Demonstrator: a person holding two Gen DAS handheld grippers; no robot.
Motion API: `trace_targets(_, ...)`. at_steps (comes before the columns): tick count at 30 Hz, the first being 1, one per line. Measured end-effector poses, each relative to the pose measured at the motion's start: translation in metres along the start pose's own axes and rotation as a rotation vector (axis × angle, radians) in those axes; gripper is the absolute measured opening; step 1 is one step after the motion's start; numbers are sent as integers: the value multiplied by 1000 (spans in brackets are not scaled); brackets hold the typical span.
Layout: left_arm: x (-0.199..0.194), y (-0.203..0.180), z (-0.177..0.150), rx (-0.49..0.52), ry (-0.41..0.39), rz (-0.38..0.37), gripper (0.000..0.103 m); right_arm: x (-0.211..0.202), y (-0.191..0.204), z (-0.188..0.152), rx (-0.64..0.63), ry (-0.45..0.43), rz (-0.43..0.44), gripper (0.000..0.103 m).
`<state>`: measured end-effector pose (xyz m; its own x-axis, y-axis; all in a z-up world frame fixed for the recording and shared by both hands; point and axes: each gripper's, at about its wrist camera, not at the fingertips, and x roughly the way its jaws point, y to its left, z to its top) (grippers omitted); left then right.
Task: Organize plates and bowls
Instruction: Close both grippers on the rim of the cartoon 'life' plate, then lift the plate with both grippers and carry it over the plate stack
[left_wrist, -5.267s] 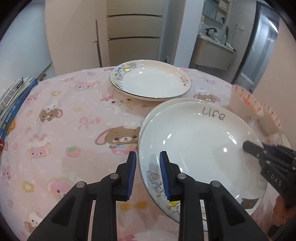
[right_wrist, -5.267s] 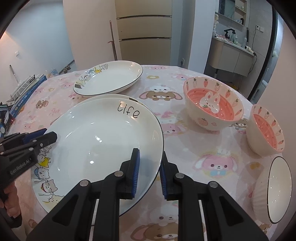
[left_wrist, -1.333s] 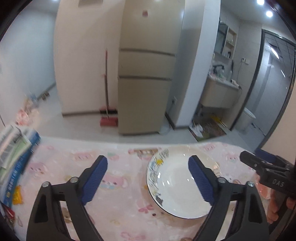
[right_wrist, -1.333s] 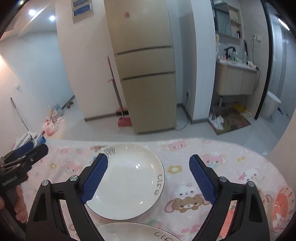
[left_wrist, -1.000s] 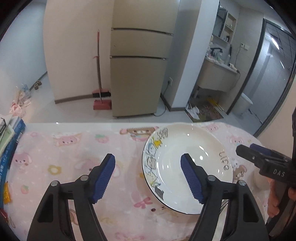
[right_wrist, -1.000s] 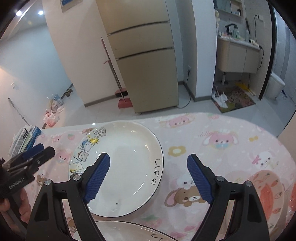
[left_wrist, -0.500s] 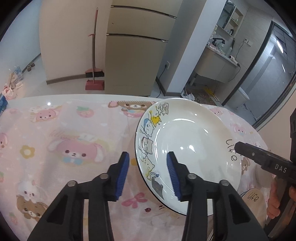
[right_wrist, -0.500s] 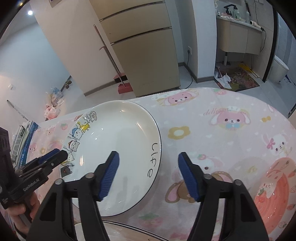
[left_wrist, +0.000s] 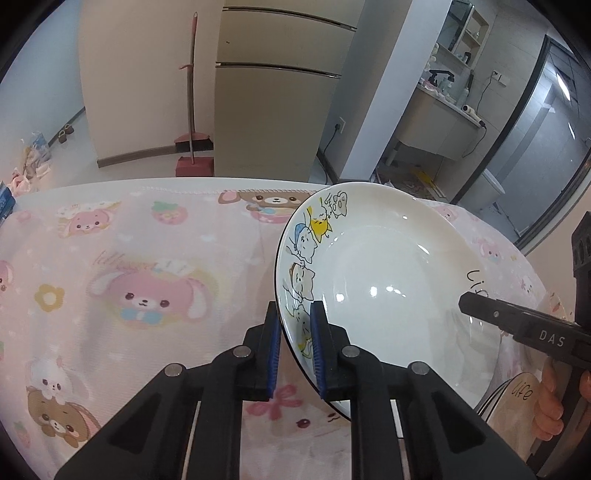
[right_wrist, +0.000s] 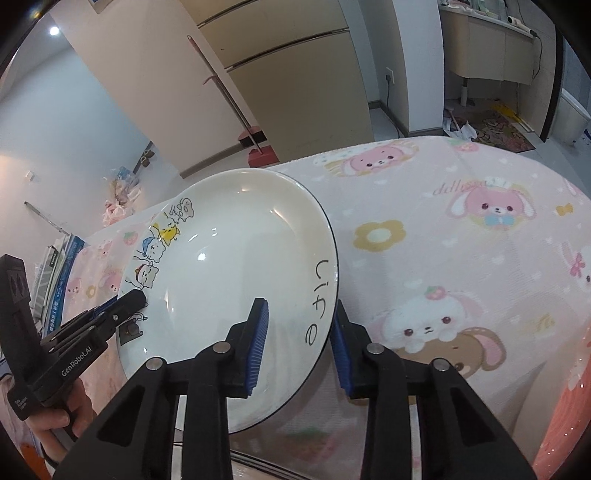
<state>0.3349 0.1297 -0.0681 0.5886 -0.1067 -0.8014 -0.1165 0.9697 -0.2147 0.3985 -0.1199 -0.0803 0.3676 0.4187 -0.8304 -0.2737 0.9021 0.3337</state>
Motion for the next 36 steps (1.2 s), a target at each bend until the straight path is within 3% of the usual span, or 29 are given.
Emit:
trace_targets(6,3,3,-1,-9,-3,-31,18,0,3,-3,-7,-16,-30,31)
trace_targets(9,3,3,-1,-21,1,-34,18,-1,2,-5,17,-40,-63,22)
trace_targets(14,4,8,-2,-41,4,-52,18,-1,1,-5,19,-58,-58,21)
trace_targets(23,2,1,-5,-62,-17,14,19,-1,1,-3,8,-46,-71,20)
trace_targets(27,4,3,-5,-59,-14,-20,20,0,-1,-2,7,-33,-40,20)
trace_targets(31,6,-7,-9,-10,-26,8,27,-1,-5,-1,8,-33,-38,20)
trace_targets(36,3,-3,-8,-44,-19,10,22,-2,-7,-1,41,-30,-39,19)
